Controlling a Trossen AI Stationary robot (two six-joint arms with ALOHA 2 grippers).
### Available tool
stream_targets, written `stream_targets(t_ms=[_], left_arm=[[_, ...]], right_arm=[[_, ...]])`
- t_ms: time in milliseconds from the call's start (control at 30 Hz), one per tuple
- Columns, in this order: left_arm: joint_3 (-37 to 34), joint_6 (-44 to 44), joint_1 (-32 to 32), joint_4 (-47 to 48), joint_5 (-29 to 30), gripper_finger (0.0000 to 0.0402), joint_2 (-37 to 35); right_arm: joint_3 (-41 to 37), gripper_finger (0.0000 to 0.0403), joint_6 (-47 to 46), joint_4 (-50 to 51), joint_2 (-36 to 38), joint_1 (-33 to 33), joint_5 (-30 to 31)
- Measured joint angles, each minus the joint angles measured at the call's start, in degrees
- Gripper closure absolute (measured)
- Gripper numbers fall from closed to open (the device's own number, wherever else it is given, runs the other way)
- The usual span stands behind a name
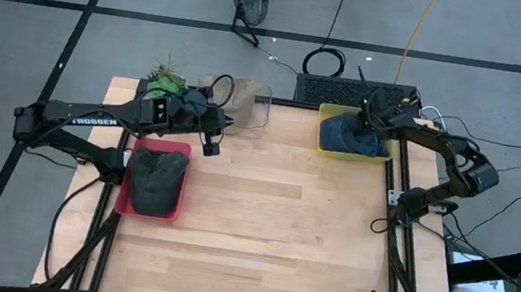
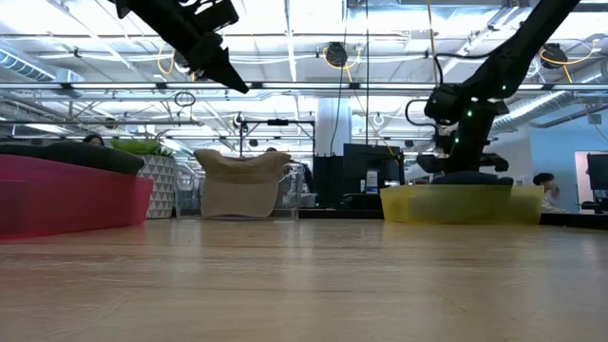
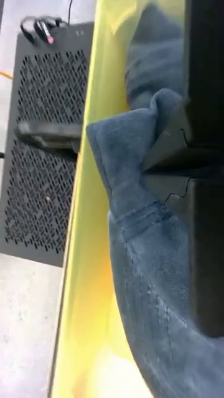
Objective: Pick & Place hat
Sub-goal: Adjust the blue cap
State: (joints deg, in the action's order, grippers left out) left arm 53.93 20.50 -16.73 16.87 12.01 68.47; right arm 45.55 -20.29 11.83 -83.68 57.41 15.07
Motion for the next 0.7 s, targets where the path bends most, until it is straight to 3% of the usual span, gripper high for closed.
stream_targets(t_ms=[300,700], left_arm=[[0.00,0.05,0.02,0.53,-0.02,0.0355,0.00],[0.00,-0.53,0.00,1.33,0.02,0.0355,0.00]], right_arm=[[-0.29,0.0403,2.11,-4.37,-4.39,0.39,-1.38],[-0.40,0.0403,4.92,2.80,14.06,-0.30,-1.64]])
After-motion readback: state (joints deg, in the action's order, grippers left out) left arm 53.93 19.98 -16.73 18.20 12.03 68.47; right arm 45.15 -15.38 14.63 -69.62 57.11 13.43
